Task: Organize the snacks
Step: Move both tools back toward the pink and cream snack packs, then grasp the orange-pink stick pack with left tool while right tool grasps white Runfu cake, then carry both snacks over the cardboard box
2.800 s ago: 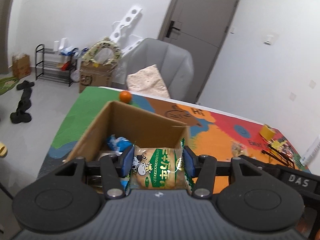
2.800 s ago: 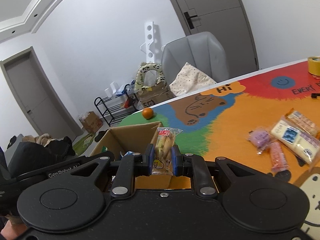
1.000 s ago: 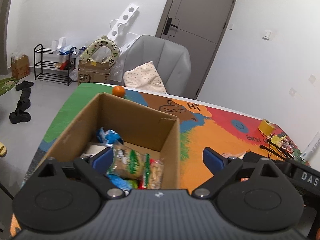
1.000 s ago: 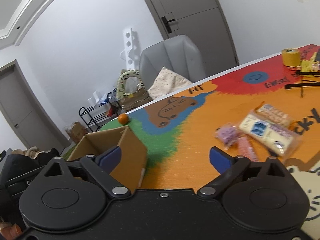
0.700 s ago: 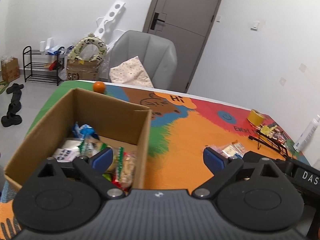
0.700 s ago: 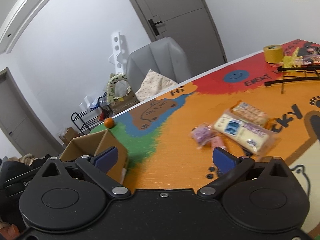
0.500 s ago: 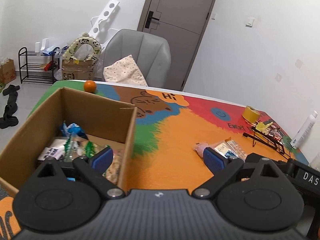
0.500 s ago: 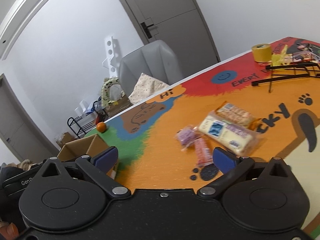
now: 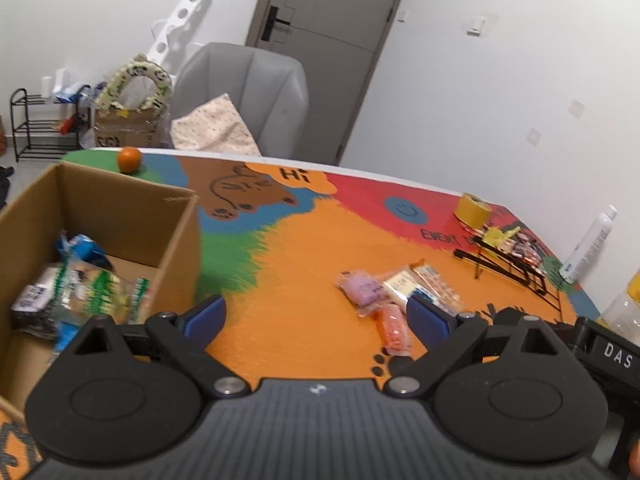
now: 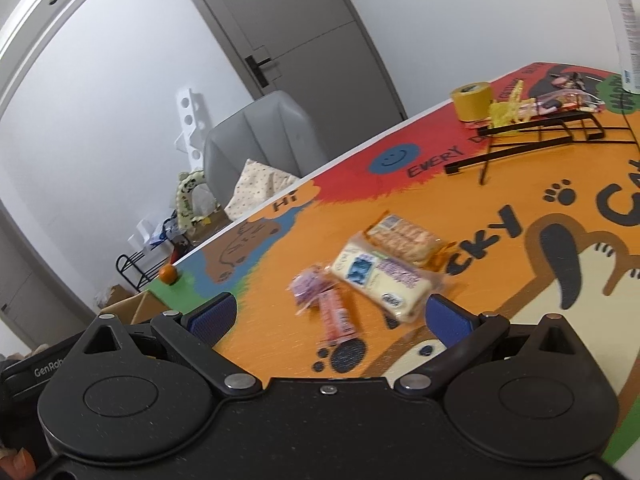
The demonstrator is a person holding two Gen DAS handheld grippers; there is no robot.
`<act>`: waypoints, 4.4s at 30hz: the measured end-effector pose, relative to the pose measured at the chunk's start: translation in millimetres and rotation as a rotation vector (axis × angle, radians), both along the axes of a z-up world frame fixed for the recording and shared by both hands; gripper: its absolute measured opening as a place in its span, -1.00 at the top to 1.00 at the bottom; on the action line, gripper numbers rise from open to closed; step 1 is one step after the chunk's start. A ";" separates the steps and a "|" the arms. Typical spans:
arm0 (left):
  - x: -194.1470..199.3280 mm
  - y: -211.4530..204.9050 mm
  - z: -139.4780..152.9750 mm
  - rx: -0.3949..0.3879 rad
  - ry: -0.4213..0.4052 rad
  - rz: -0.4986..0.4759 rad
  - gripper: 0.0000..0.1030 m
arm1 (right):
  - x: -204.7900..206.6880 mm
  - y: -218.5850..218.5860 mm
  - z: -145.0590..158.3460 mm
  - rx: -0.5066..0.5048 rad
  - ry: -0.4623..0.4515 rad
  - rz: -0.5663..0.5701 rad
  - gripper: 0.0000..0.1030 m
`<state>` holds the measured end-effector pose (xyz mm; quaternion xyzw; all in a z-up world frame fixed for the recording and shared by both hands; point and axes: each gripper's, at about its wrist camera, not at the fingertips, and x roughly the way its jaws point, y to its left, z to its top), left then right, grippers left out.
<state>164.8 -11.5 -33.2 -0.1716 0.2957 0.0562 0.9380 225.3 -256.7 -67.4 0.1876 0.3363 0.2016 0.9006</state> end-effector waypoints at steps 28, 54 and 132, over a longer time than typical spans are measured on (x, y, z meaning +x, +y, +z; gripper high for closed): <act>59.3 -26.4 -34.5 -0.049 0.055 -0.069 -0.66 | 58.6 -6.1 -33.0 -0.017 0.059 -0.013 -0.35; 102.9 -62.1 -64.9 -0.046 0.140 -0.122 -0.27 | 71.2 -7.3 -67.2 -0.018 0.132 0.074 0.48; 62.9 -50.7 -58.0 0.074 0.127 -0.107 0.89 | 20.6 16.0 -41.1 -0.132 0.037 0.069 0.48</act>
